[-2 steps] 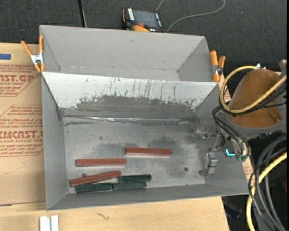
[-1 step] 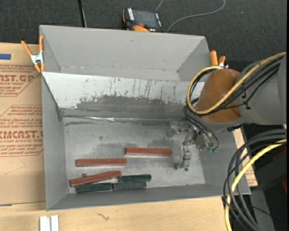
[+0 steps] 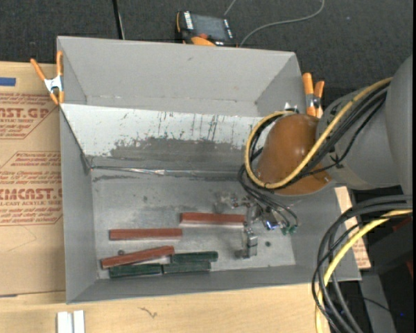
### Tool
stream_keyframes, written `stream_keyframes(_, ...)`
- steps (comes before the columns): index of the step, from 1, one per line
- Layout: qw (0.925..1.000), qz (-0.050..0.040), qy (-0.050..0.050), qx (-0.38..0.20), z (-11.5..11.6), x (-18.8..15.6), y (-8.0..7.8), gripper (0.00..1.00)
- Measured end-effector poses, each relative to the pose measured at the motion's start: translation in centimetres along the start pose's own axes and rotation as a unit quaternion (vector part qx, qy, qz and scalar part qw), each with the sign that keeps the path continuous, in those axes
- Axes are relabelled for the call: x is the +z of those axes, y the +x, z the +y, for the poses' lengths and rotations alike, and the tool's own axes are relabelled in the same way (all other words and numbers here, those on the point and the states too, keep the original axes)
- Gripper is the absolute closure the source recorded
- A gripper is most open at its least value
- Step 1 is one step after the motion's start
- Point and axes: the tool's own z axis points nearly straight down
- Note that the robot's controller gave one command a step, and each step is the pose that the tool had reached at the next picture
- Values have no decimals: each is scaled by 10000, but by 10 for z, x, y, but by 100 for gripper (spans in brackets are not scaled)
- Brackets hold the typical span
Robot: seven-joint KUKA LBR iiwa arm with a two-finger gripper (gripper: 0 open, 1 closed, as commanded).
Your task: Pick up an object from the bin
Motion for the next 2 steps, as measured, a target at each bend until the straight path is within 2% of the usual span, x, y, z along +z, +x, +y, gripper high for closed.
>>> stream_keyframes(1,10000,-12,13,13,-2,-1,-1,100)
stream_keyframes(2,9882,-43,31,-1531,-5,-155,-17,100)
